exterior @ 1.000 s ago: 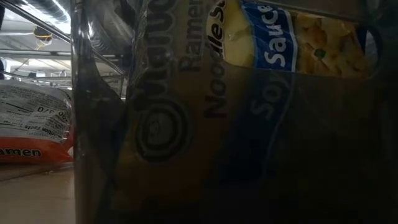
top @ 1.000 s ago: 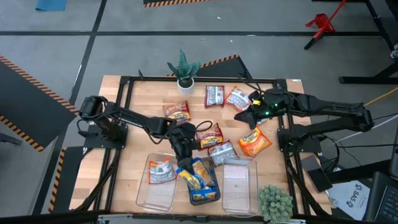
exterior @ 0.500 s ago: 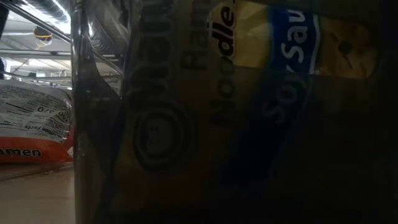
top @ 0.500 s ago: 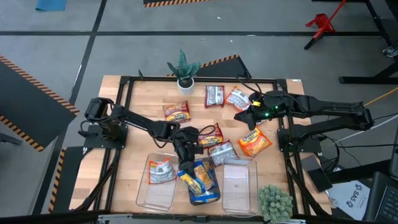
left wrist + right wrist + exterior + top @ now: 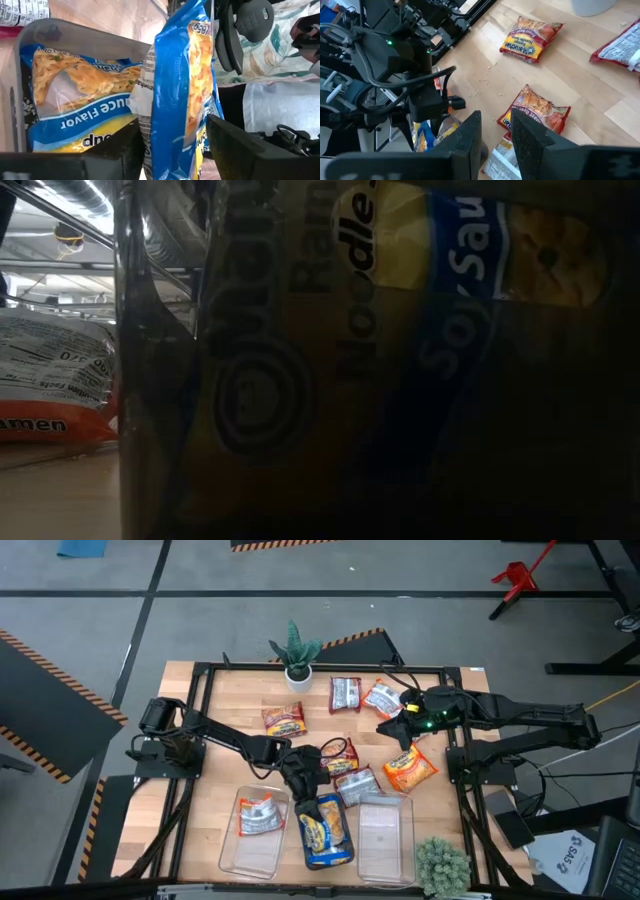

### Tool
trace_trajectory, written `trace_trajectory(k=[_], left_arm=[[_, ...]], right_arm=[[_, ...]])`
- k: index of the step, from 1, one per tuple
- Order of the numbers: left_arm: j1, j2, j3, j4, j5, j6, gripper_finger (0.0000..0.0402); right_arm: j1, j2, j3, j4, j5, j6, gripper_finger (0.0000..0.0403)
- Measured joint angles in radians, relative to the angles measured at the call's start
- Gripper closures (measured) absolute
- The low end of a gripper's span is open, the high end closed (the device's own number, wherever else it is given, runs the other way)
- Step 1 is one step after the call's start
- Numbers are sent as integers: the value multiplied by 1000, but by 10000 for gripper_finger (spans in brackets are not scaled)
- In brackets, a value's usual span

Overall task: Sort Maruchan noodles
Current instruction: Put the blue noodle pack into the black bin

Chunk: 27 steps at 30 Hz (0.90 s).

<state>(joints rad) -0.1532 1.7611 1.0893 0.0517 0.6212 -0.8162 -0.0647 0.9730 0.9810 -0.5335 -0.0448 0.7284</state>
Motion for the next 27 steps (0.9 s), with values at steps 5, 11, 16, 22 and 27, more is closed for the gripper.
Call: trace_trajectory(k=[5,11,16,22,27], left_arm=[[17,0,0,-6,40,-13,201],[42,-1,0,-18,77,-38,200],[47,-1,0,-23,88,-31,199],[102,-1,0,-22,104,5,199],[150,-2,0,-22,142,23,199]], right_arm=[[0,1,0,0,-2,-3,314],[0,15,-1,-2,0,-5,314],[0,27,-2,-9,1,-7,314],[0,41,-1,7,19,-28,314],[0,55,-1,6,19,-31,314]])
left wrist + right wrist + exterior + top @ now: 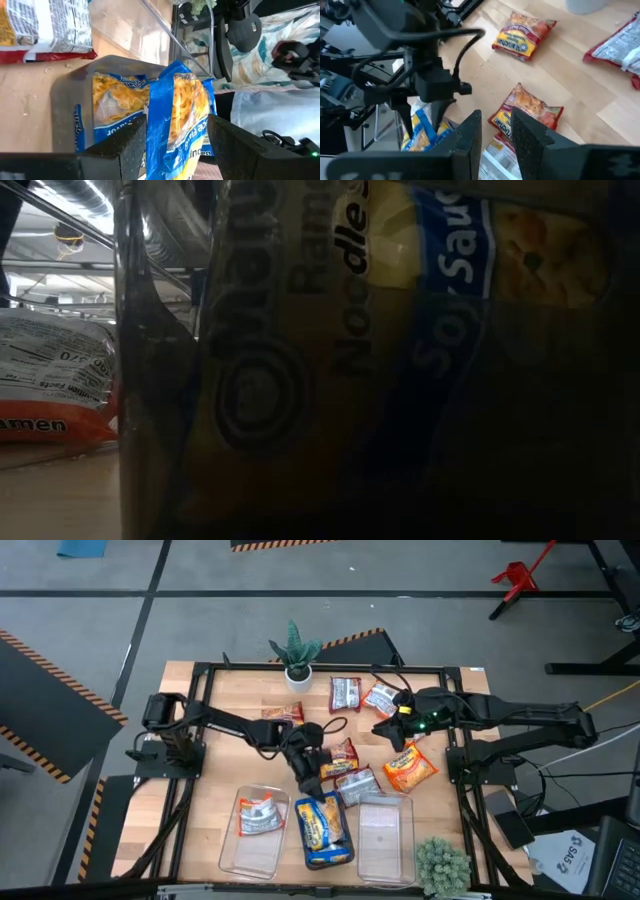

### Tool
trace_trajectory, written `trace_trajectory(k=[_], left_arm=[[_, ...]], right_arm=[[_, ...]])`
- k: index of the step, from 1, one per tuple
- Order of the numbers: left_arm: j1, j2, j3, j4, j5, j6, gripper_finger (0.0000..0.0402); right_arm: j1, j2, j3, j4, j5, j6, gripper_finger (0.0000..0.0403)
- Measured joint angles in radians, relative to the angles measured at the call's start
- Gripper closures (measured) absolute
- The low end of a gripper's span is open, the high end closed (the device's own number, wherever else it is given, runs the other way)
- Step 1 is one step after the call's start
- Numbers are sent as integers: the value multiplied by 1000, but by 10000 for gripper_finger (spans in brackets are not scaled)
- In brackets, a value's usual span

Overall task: Sort Maruchan noodles
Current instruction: Put the blue noodle pack into the black bin, then put the orange noodle pack into the left transparent bin

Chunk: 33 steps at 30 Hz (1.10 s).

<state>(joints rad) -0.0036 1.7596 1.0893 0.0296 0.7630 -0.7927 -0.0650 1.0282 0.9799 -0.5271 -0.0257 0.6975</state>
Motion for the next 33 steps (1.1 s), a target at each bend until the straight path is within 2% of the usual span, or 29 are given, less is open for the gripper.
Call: trace_trajectory(k=[7,13,18,24,26,29,31,33], left_arm=[[74,-16,0,11,111,17,198],[143,-113,6,43,178,11,198],[215,-263,10,83,173,13,198],[287,-507,8,145,154,16,198],[306,-596,8,160,115,55,198],[327,-723,8,154,30,220,198],[333,-800,9,105,-68,353,198],[332,-856,10,51,-211,463,198]], right_arm=[[0,17,0,6,25,-28,314],[-1,26,0,-3,87,-75,314],[-1,40,0,5,153,-105,314],[-1,88,1,26,152,-105,314],[-1,118,0,52,132,-109,313],[-1,182,1,139,134,-154,311],[-1,230,1,190,161,-188,304],[-6,273,1,212,209,-206,288]])
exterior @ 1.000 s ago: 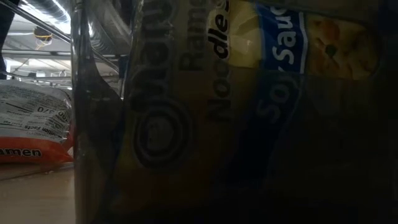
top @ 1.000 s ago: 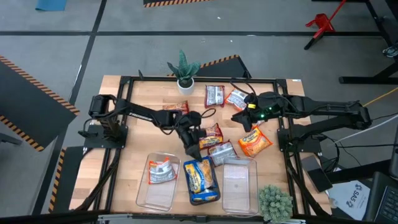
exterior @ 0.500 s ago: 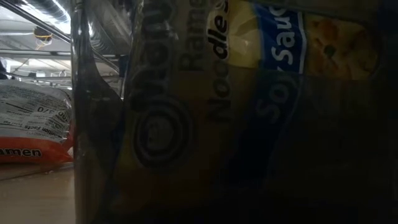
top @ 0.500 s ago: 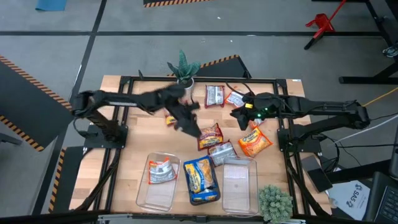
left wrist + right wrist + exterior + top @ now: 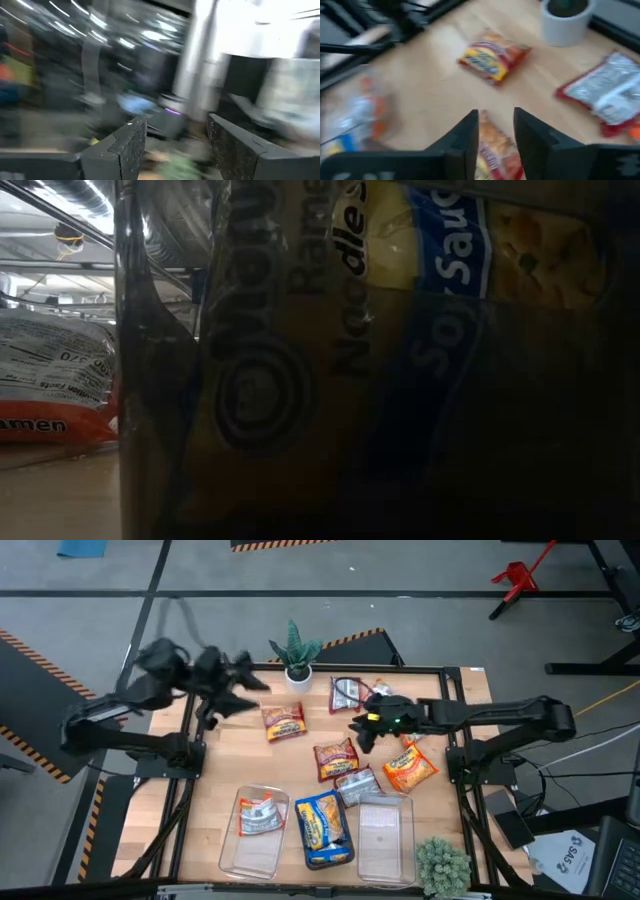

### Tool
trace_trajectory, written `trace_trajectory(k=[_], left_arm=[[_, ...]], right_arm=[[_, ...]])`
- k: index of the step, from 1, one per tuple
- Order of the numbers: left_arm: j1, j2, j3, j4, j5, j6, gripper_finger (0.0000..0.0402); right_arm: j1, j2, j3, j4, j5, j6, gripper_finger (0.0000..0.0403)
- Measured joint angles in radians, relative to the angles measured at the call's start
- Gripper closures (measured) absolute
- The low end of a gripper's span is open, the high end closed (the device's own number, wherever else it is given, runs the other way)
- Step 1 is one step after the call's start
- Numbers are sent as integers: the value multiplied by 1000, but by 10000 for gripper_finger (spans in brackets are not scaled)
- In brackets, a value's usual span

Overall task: Sort Maruchan noodles
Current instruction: Put the orange noodle pack into the left transparent bin

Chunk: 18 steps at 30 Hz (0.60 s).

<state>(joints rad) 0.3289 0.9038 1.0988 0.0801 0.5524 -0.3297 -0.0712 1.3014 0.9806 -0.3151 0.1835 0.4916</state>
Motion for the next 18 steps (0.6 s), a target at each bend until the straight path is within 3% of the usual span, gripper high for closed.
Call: trace_trajectory(k=[5,10,15,18], left_arm=[[-2,-69,0,-141,-262,244,198],[-1,-75,-2,-166,-473,273,200],[-1,-61,-2,-239,-534,273,202],[-1,-44,-2,-286,-583,272,202]], right_arm=[[-63,88,0,-15,76,5,208],[-135,125,0,-152,79,60,124],[-193,124,0,-533,29,235,104],[-188,124,0,-663,-29,285,103]])
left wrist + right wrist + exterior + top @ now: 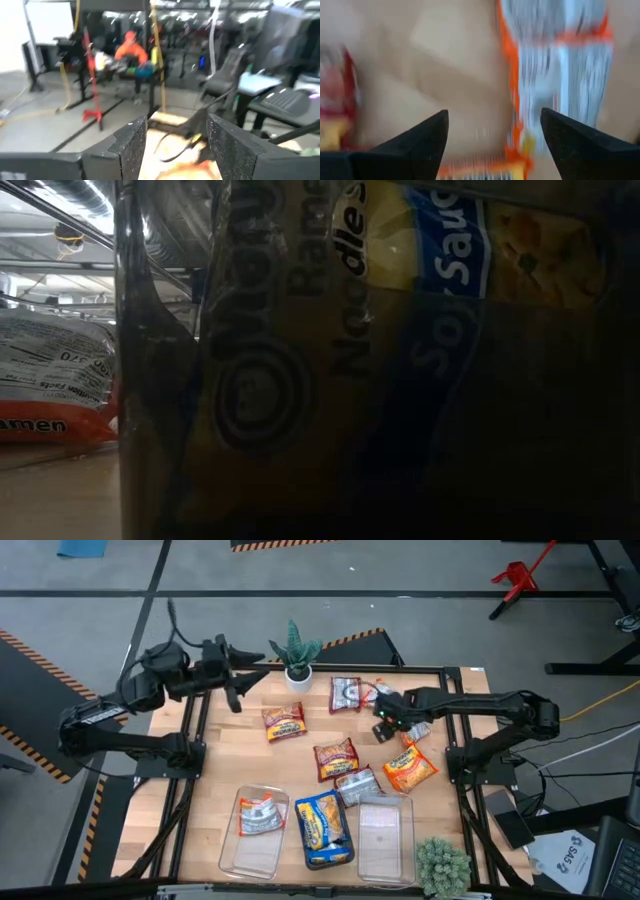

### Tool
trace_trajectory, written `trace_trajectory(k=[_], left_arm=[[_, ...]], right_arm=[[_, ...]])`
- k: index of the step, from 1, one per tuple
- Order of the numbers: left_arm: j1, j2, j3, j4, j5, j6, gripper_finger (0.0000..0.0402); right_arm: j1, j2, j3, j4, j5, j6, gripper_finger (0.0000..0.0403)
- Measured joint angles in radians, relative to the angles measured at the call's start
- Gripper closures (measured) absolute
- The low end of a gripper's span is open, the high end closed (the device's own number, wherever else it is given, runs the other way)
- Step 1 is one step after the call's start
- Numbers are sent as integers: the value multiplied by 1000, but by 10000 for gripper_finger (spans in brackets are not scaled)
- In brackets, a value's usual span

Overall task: Sort Maruchan noodles
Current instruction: Put the orange noodle pack into the left transparent bin

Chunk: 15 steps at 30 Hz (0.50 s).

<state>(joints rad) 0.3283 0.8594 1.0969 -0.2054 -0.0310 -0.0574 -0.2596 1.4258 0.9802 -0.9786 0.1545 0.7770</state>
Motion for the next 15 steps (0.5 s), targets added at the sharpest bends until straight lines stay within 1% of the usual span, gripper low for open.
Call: trace_trajectory(k=[3,4,7,9,15], left_arm=[[0,19,0,-6,-35,-20,202],[0,25,0,-7,-34,-37,202],[0,48,0,-8,-29,-76,202],[0,62,0,-7,-28,-90,202],[0,103,0,-13,-27,-93,202]], right_arm=[[31,0,0,-136,-43,123,103],[48,0,0,-177,-34,159,103],[96,0,-2,-265,42,249,103],[104,-3,-21,-252,33,271,103],[102,-25,-161,-169,-99,233,103]])
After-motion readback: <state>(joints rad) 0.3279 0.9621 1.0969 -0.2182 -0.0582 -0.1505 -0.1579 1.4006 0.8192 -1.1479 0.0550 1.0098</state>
